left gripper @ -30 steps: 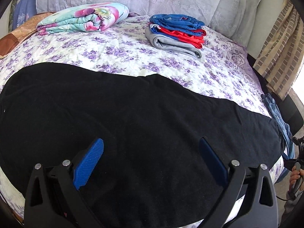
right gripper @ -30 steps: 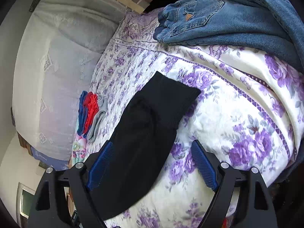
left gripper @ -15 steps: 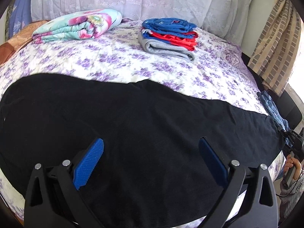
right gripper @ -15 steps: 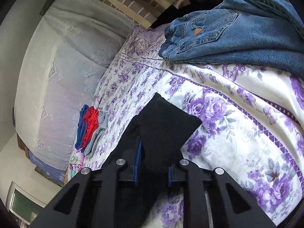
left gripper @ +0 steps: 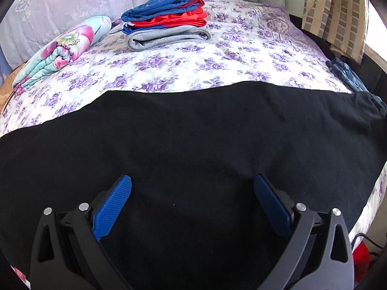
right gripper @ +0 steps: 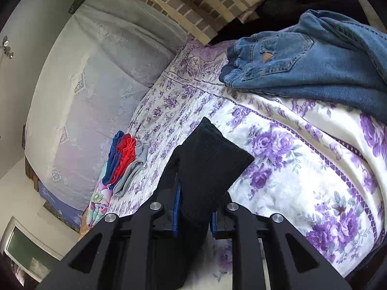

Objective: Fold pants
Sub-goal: 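Grasp the pant leg cuff with the right tool and lift it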

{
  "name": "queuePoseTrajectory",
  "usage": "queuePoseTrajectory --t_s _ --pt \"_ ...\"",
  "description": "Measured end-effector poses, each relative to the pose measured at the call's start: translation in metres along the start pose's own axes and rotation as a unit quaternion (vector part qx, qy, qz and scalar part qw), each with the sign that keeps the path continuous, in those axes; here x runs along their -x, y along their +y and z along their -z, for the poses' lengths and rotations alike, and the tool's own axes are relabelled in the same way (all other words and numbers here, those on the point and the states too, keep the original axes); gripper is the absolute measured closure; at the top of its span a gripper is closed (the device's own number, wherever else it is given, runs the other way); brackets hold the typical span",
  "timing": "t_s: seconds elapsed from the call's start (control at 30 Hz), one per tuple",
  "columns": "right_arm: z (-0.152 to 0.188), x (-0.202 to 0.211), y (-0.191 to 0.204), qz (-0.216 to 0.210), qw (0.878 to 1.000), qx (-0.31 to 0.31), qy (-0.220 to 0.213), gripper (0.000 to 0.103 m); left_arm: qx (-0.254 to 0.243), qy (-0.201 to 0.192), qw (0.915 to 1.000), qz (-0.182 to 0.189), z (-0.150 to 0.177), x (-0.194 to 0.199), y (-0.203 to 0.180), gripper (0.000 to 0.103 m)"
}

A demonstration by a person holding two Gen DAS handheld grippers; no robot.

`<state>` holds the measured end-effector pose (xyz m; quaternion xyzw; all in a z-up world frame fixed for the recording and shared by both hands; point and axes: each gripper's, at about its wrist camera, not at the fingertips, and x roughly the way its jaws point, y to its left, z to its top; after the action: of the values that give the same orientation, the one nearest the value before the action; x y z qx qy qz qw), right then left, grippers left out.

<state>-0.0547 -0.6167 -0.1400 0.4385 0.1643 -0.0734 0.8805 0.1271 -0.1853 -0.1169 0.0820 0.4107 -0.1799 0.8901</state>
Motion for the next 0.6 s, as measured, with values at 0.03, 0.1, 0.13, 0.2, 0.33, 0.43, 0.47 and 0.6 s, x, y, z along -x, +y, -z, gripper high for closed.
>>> queuePoseTrajectory --t_s 0.03,0.1,0.13,0.2,0.33,0.43,0.47,0.6 --pt "0.001 0.000 0.000 0.002 1.000 0.000 0.000 0.084 0.007 0.001 0.9999 0.008 -0.002 0.003 0.004 0.004" --pt "0.000 0.003 0.007 -0.003 1.000 0.005 -0.005 0.084 0.028 -0.003 0.9992 0.030 -0.005 0.010 0.018 0.004" --pt "-0.001 0.005 0.013 -0.007 1.000 0.014 -0.010 0.084 0.043 -0.012 0.9986 0.030 -0.004 0.017 0.028 0.004" --pt "-0.001 0.009 0.036 -0.013 0.999 0.047 -0.022 0.084 0.072 -0.037 0.9966 0.015 -0.003 0.034 0.055 0.004" --pt "0.010 0.006 0.096 -0.038 0.991 0.127 -0.027 0.084 0.128 -0.082 0.9872 -0.050 0.009 0.078 0.122 0.004" --pt "0.029 -0.007 0.147 -0.066 0.980 0.187 -0.011 0.084 0.172 -0.101 0.9739 -0.108 0.026 0.109 0.173 0.004" --pt "0.036 -0.013 0.164 -0.076 0.975 0.207 -0.003 0.084 0.187 -0.104 0.9688 -0.125 0.033 0.119 0.192 0.004" --pt "0.082 -0.041 0.235 -0.112 0.947 0.299 0.035 0.084 0.236 -0.107 0.9480 -0.185 0.059 0.153 0.253 0.004"
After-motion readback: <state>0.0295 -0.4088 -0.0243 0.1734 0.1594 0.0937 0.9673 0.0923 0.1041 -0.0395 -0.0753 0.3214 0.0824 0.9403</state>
